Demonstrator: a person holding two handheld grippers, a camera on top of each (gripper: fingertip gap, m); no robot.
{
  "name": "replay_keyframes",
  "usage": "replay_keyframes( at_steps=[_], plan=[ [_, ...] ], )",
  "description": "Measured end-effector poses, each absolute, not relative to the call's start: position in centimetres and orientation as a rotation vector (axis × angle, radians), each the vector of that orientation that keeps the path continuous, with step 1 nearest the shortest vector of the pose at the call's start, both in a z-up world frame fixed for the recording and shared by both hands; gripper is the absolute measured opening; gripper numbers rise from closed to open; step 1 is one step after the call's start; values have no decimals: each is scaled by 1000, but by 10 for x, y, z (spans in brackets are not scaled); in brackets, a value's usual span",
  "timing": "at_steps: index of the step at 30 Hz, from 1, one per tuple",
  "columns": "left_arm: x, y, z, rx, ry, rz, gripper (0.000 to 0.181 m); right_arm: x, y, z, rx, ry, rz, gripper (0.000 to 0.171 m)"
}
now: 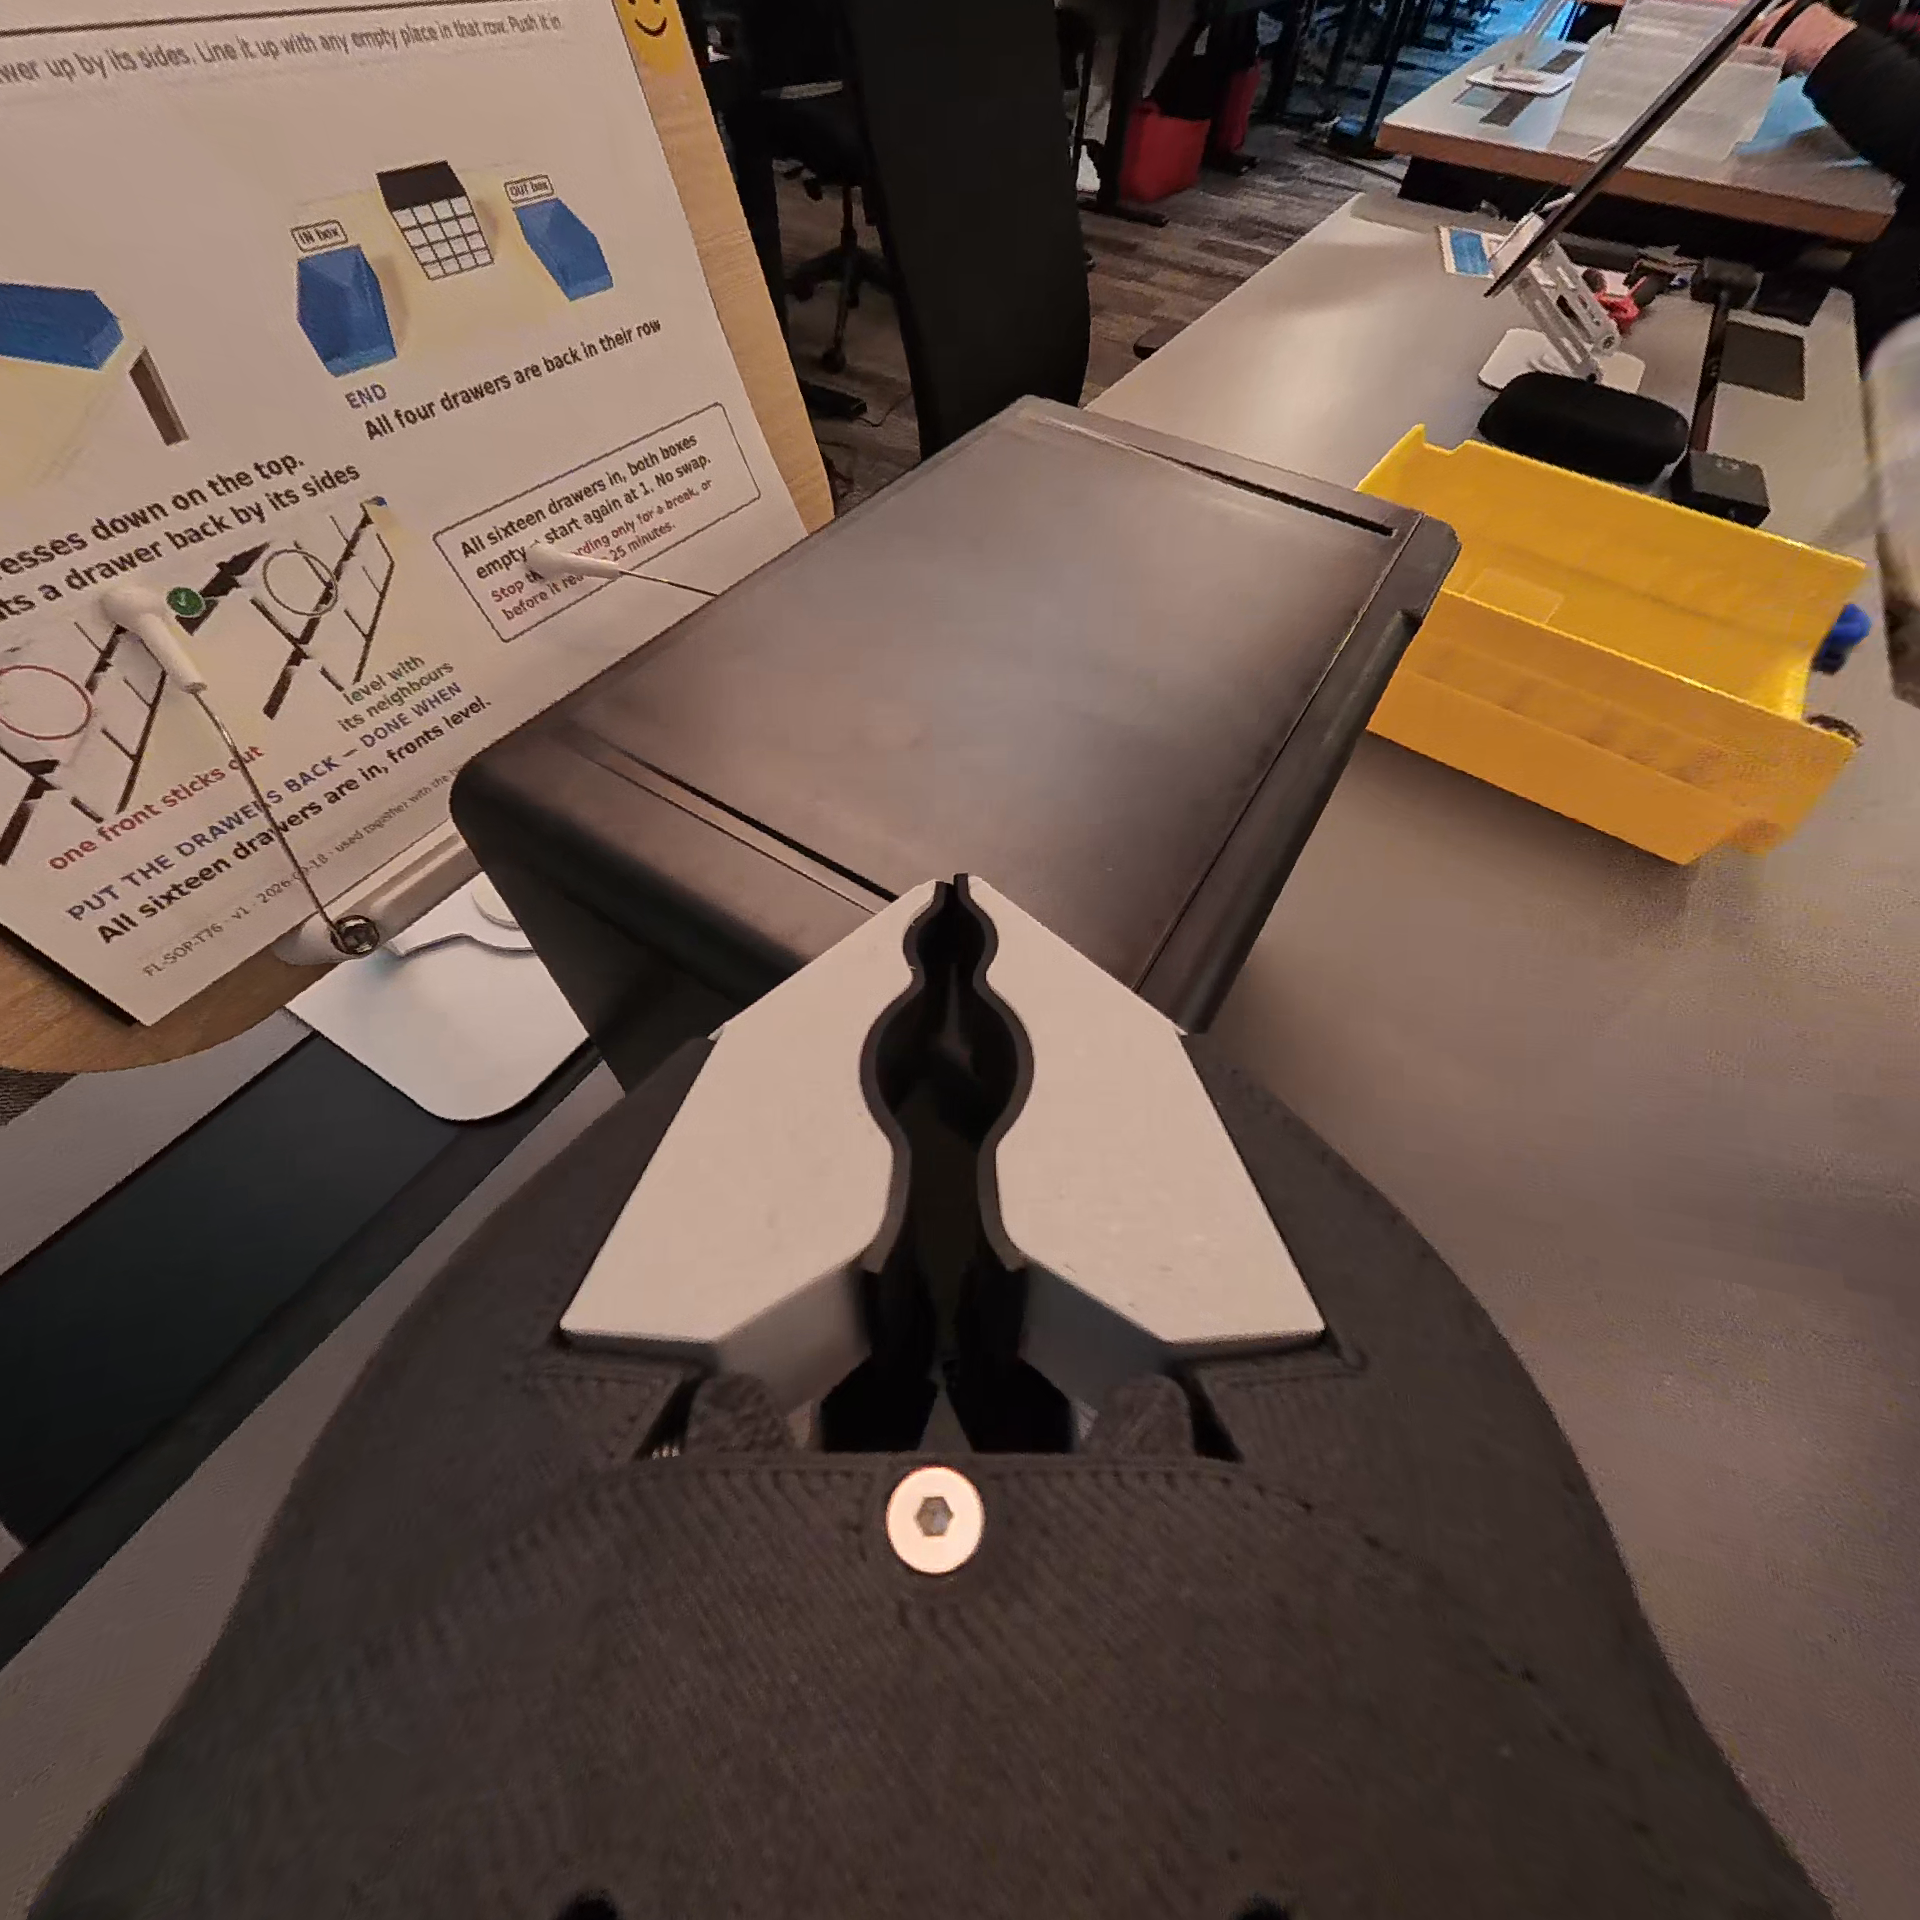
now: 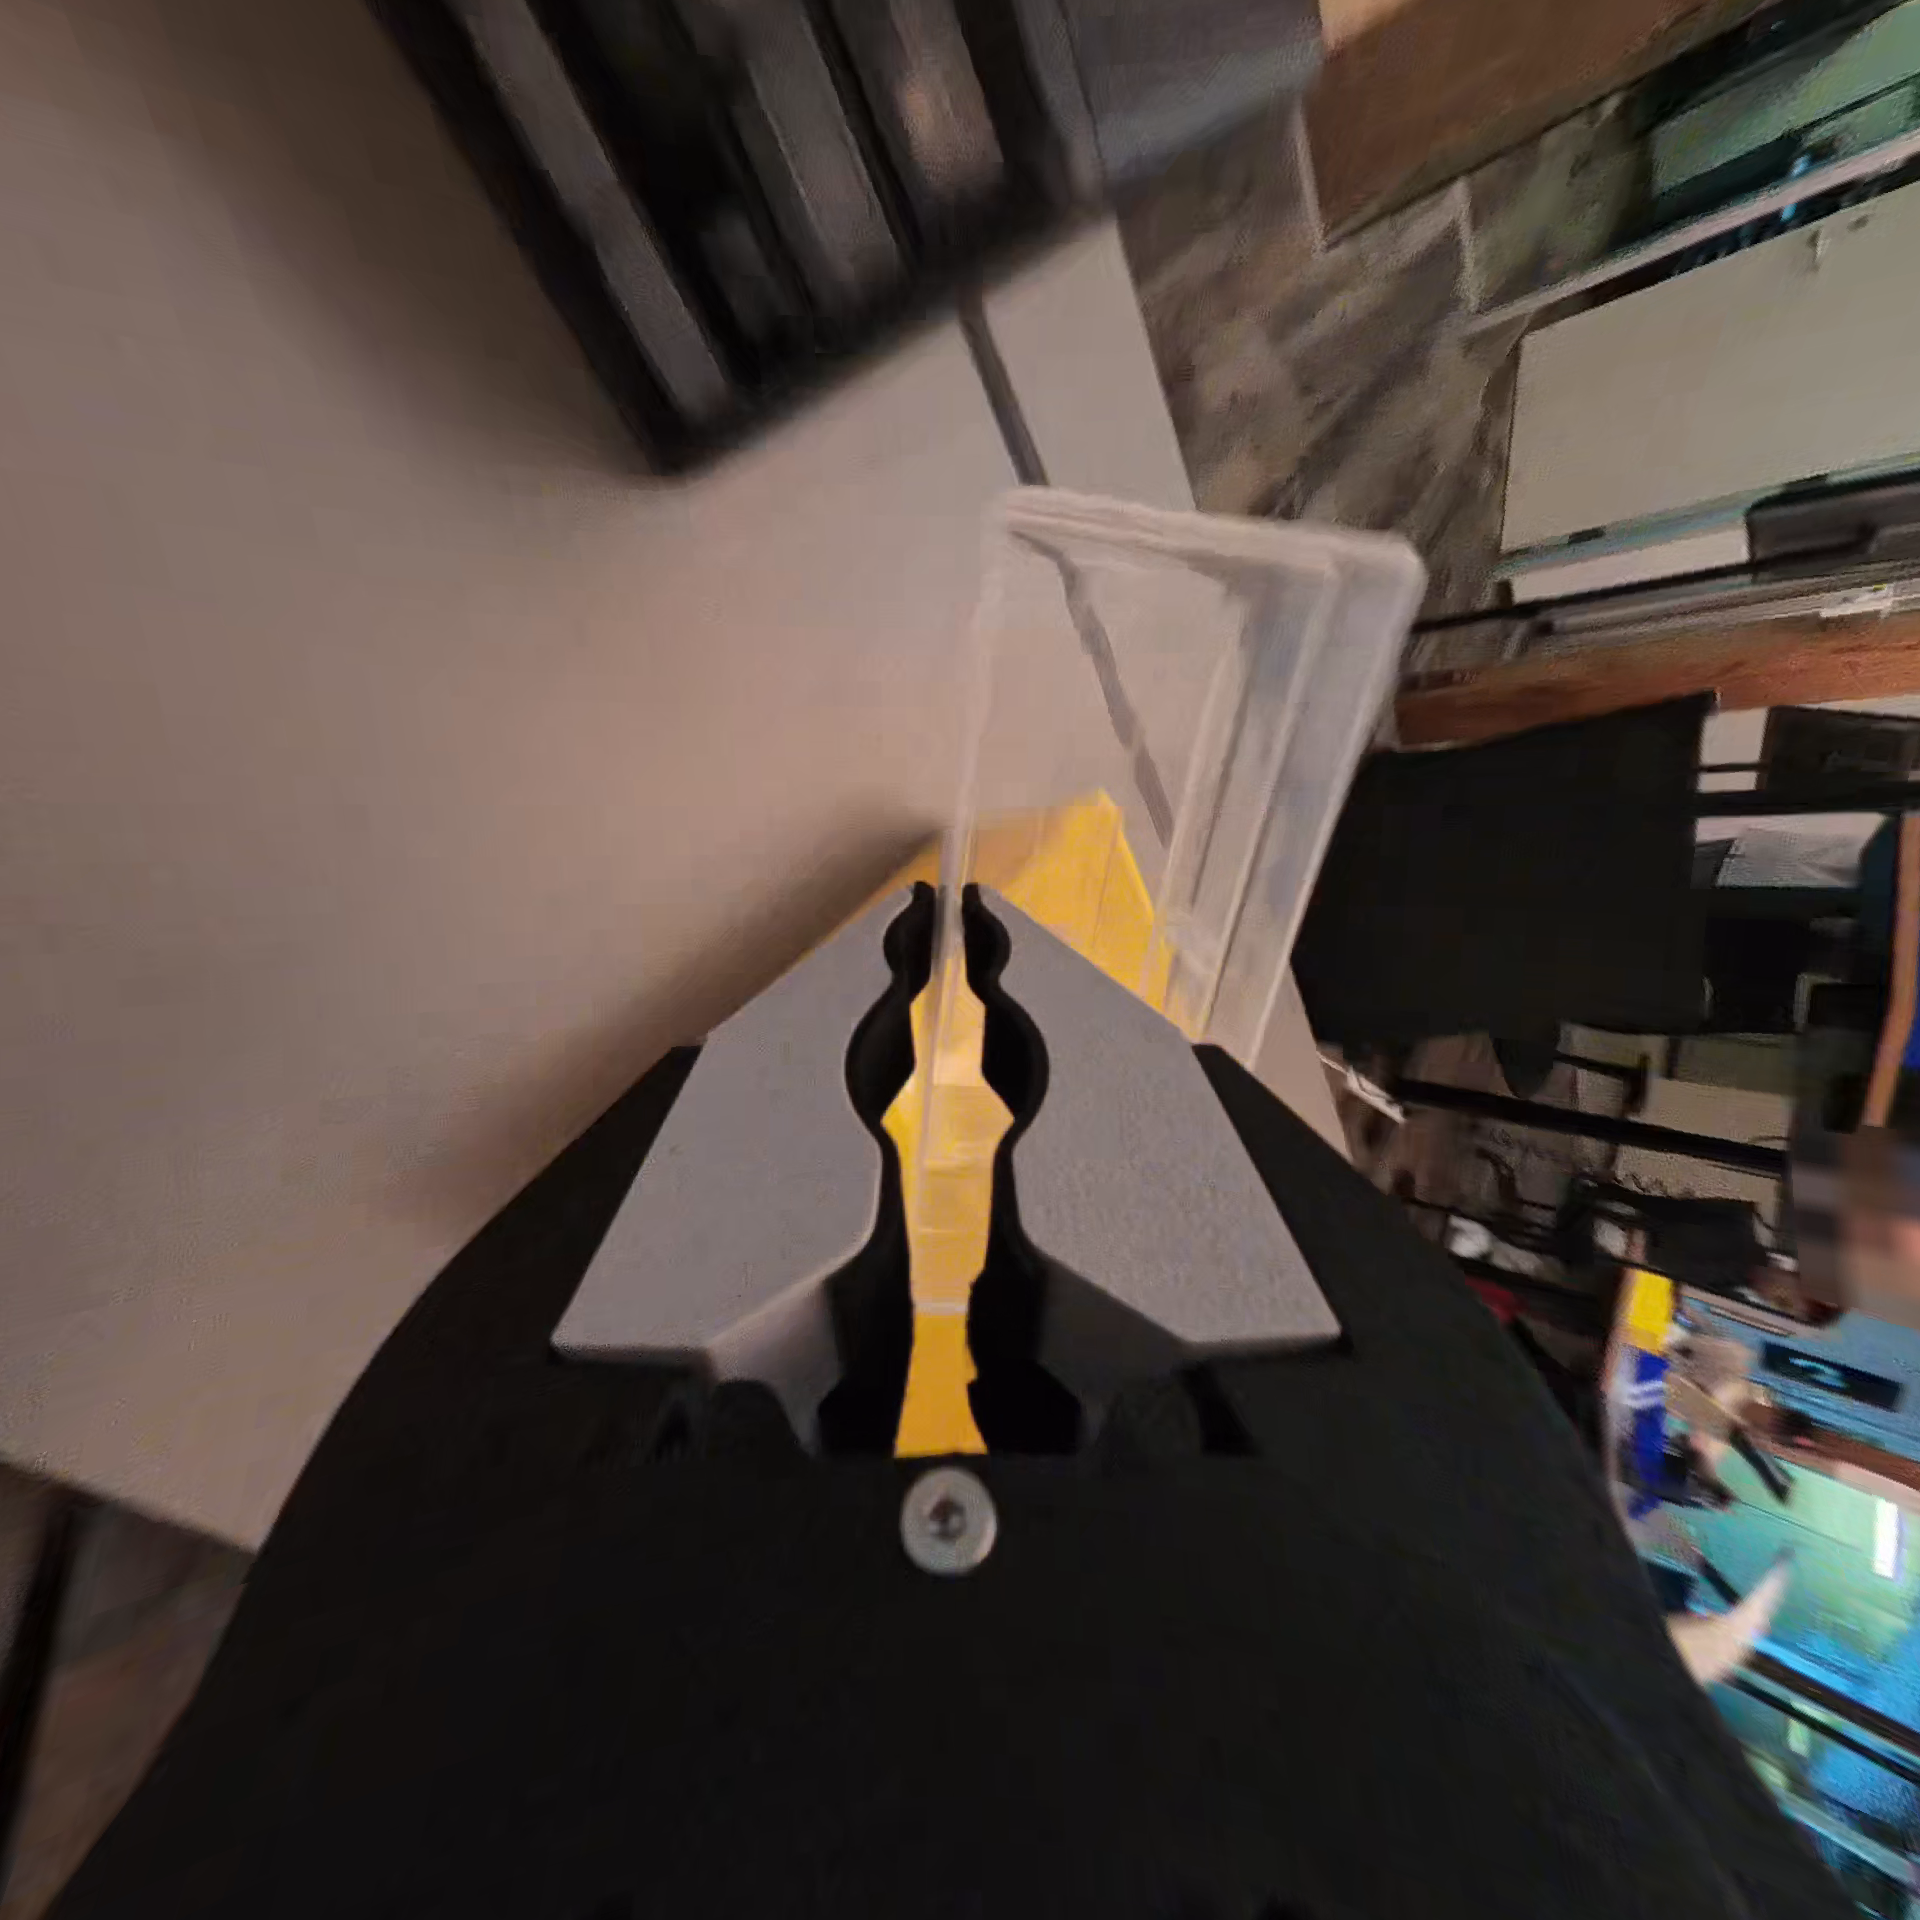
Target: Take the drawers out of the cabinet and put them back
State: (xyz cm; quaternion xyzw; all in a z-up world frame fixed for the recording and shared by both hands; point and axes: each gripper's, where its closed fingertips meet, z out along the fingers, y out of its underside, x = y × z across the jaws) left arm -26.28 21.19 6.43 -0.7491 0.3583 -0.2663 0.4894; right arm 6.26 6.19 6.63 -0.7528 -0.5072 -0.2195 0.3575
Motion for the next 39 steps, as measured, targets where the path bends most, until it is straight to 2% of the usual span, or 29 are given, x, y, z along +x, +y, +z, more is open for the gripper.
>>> replay_keyframes(
  at_steps=[1,3,8,17,25,29,32,36,39],
  plan=[
    [-263,212,64,-1818,870,-650,0,96,64,67,-2003,-1342,-568,4],
    [-263,212,64,-1815,871,-656,0,148,68,51,-2115,-1430,-499,4],
    [-263,212,65,-1812,860,-695,0,244,65,-36,-2348,-1654,-484,4],
    [-262,212,65,-1807,859,-724,0,250,52,-130,-2293,-2076,-335,4],
    [-262,211,65,-1799,872,-710,0,265,78,-147,-2325,-2070,-371,7],
    [-262,211,65,-1797,878,-703,0,268,78,-137,-2372,-1974,-382,13],
    [-262,211,65,-1790,873,-728,0,267,82,-107,-2332,-1873,-468,13],
    [-263,211,65,-1775,877,-742,0,229,114,0,-2054,-1479,-705,15],
    [-263,211,65,-1767,883,-741,0,136,107,77,-1732,-1245,-569,21]
  ],
)
